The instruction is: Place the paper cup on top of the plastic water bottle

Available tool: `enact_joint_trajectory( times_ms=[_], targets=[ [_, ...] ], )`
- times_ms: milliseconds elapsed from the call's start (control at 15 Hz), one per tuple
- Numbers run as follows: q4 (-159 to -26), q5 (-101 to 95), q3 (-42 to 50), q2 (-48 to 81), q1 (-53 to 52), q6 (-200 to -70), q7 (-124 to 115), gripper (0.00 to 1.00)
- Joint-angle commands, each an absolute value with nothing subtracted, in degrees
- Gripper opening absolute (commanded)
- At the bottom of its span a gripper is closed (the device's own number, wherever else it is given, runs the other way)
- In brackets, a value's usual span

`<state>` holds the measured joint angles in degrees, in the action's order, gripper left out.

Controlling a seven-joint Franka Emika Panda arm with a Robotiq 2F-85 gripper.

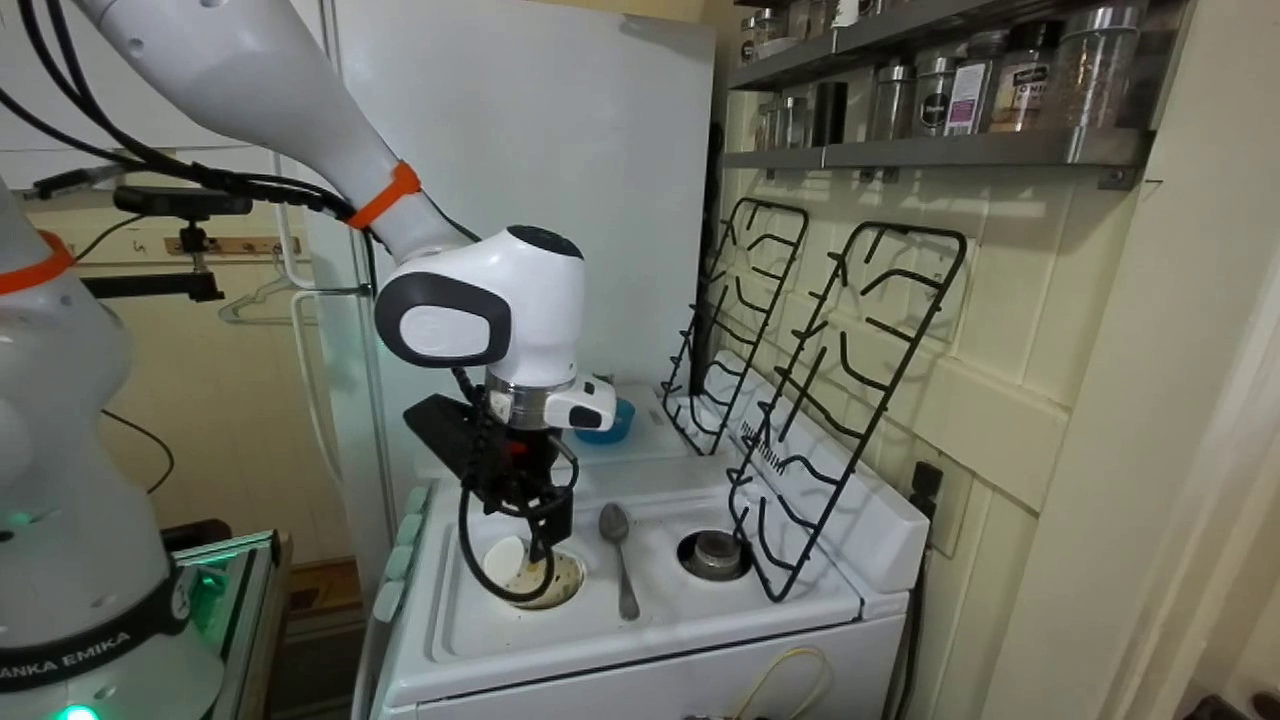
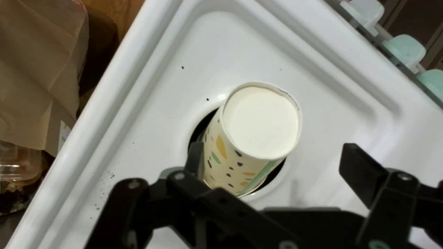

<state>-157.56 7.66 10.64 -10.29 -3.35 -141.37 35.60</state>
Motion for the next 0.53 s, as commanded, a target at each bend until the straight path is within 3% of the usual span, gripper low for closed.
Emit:
enact_joint_trajectory(
  times_ms=[0, 467],
  targets=[
    [-157.5, 8.1, 9.9, -10.1, -2.5, -138.4, 40.9, 1.00],
    [-157.5, -2.7, 6.2, -10.3, 0.9, -132.3, 26.1, 1.00]
  ],
)
